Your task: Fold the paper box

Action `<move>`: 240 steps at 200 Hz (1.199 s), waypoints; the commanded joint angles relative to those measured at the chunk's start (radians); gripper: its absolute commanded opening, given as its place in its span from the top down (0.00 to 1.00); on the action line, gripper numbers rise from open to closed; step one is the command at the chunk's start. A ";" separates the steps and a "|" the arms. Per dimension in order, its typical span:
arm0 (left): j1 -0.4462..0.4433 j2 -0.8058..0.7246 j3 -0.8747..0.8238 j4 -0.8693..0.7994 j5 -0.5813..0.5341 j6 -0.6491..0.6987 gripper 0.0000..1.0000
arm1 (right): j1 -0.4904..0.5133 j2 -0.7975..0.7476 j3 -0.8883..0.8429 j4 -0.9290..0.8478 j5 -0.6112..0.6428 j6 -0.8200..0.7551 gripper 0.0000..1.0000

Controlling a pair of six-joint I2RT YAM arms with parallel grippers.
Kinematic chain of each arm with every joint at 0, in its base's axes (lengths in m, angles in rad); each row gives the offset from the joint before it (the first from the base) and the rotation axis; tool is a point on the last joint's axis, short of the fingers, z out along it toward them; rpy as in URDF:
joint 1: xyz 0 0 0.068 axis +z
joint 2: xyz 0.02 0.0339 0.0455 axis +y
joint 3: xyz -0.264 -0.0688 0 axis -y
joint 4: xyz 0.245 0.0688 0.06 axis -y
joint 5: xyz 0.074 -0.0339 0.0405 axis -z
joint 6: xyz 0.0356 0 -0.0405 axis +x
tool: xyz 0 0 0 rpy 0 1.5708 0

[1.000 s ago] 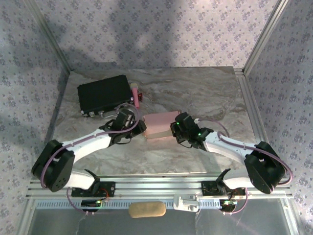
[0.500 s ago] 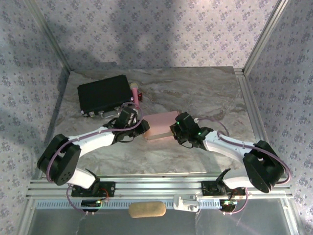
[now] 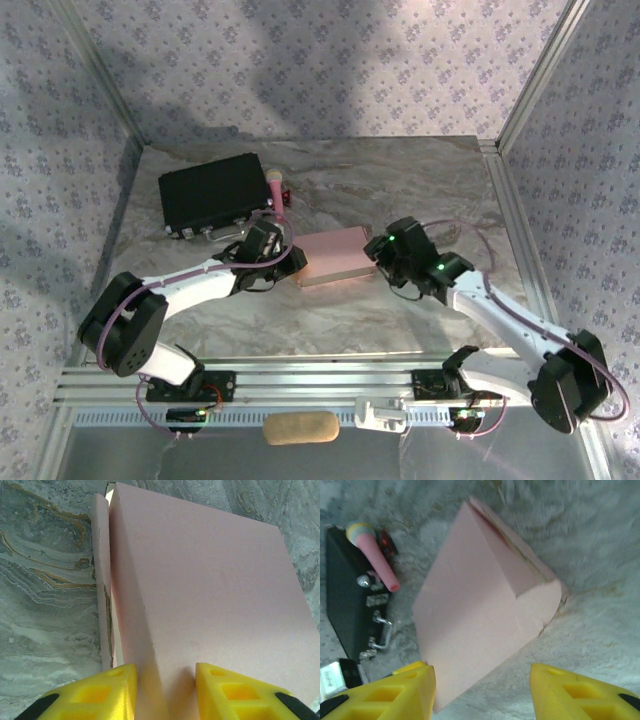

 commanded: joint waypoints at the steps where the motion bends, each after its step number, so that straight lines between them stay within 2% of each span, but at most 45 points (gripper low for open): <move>1: -0.009 -0.008 -0.007 -0.005 0.003 0.021 0.67 | -0.120 -0.007 0.072 -0.102 -0.061 -0.250 0.47; 16: -0.011 -0.006 -0.005 -0.005 0.003 0.021 0.67 | -0.220 0.072 0.122 -0.093 -0.134 -0.394 0.50; 32: -0.011 -0.003 -0.002 -0.007 0.003 0.022 0.67 | -0.271 0.189 0.184 -0.084 -0.239 -0.503 0.54; 51: -0.013 0.000 0.001 -0.011 0.001 0.025 0.68 | -0.271 0.329 0.272 -0.114 -0.317 -0.594 0.59; 88: -0.014 0.005 0.000 -0.012 -0.003 0.027 0.68 | -0.240 0.455 0.299 -0.104 -0.333 -0.647 0.59; 130: -0.015 0.014 -0.002 0.000 0.003 0.027 0.69 | -0.209 0.520 0.278 -0.075 -0.349 -0.685 0.61; 187: -0.018 0.026 -0.001 0.012 0.006 0.025 0.74 | -0.196 0.518 0.235 -0.046 -0.364 -0.681 0.66; 223: -0.021 0.031 0.001 0.012 0.005 0.027 0.78 | -0.195 0.528 0.207 -0.009 -0.384 -0.669 0.71; 240: -0.021 0.031 0.001 0.008 0.005 0.028 0.81 | -0.195 0.530 0.199 -0.003 -0.380 -0.665 0.76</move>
